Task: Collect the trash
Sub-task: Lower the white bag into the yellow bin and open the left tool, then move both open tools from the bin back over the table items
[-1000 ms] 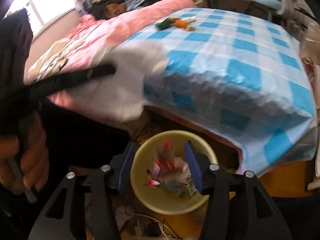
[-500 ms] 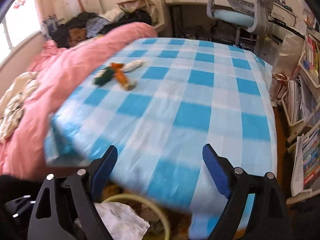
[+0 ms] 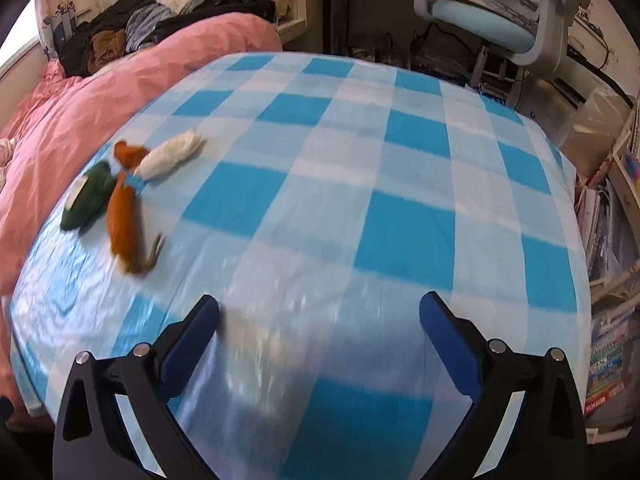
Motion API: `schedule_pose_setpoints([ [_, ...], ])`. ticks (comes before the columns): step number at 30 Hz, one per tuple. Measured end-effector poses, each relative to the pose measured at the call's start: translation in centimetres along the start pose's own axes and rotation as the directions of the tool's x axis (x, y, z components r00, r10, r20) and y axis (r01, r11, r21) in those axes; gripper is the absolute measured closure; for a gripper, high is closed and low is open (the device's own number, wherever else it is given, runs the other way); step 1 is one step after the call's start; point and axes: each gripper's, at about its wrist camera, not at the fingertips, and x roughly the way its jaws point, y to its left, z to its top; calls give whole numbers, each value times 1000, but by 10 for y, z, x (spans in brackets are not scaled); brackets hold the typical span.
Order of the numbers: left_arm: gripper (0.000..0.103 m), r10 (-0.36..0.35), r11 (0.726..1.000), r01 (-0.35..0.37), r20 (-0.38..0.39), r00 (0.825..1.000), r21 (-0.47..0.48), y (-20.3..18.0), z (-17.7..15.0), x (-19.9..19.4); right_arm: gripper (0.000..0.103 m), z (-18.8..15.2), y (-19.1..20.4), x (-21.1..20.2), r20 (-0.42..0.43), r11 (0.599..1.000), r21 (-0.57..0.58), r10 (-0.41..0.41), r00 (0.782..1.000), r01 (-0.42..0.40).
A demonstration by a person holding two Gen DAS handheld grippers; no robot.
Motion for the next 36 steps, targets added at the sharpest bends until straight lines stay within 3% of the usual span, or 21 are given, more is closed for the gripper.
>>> schedule_pose_setpoints([
  [8, 17, -32, 997, 25, -100, 994, -72, 10, -11, 24, 6, 1, 0, 0, -2, 1000, 3, 2, 1000, -2],
  [17, 17, -66, 998, 65, -150, 986, -9, -9, -27, 34, 6, -1, 0, -2, -2, 1000, 3, 3, 1000, -3],
  [30, 17, -153, 988, 152, -141, 978, -15, -12, -22, 18, 6, 1, 0, 0, -2, 1000, 2, 3, 1000, -3],
  [36, 17, -142, 990, 142, -130, 981, -10, -13, -20, 18, 6, 1, 0, 0, -2, 1000, 2, 3, 1000, -3],
])
